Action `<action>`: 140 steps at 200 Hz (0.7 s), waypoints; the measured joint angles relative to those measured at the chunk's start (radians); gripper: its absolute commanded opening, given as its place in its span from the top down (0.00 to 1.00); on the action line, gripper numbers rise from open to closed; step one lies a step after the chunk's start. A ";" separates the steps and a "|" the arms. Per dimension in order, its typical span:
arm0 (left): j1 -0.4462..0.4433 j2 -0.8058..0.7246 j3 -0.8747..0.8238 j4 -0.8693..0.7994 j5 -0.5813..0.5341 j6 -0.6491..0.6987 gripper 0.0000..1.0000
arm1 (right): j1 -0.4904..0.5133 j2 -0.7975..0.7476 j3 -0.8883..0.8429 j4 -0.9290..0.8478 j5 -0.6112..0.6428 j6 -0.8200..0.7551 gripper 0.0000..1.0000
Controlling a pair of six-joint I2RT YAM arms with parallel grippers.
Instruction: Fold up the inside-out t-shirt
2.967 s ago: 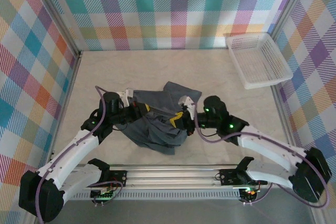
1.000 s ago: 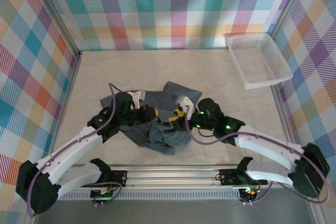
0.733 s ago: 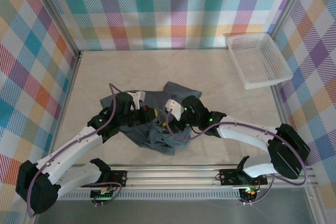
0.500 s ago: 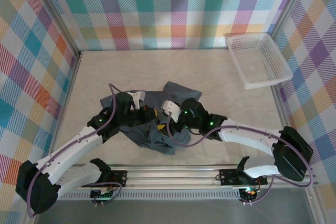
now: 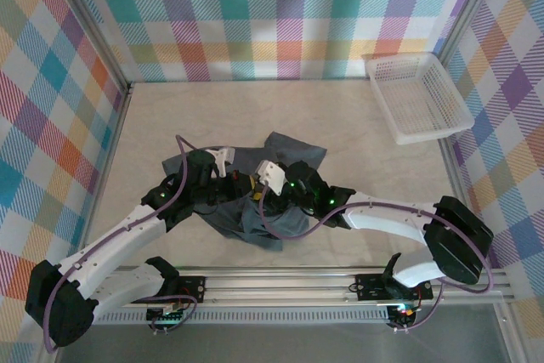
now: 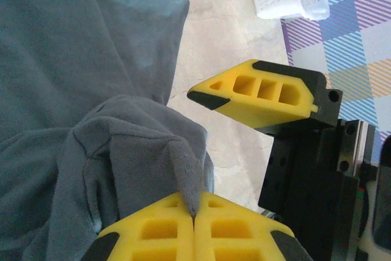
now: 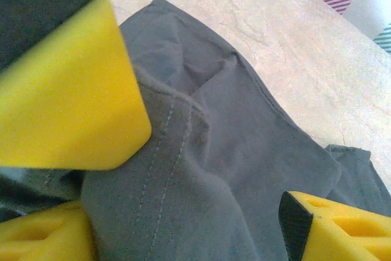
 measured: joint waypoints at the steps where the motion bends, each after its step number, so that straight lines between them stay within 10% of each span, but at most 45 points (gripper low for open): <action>1: 0.000 0.000 0.000 0.000 0.000 0.000 1.00 | 0.000 0.000 0.000 0.000 0.000 0.001 0.28; 76: 0.000 0.000 0.000 -0.005 0.000 0.000 1.00 | -0.001 -0.157 -0.052 0.047 -0.140 0.024 0.24; 140: 0.000 0.000 0.000 -0.009 0.000 0.001 1.00 | -0.001 0.035 -0.032 0.085 -0.074 0.027 0.32</action>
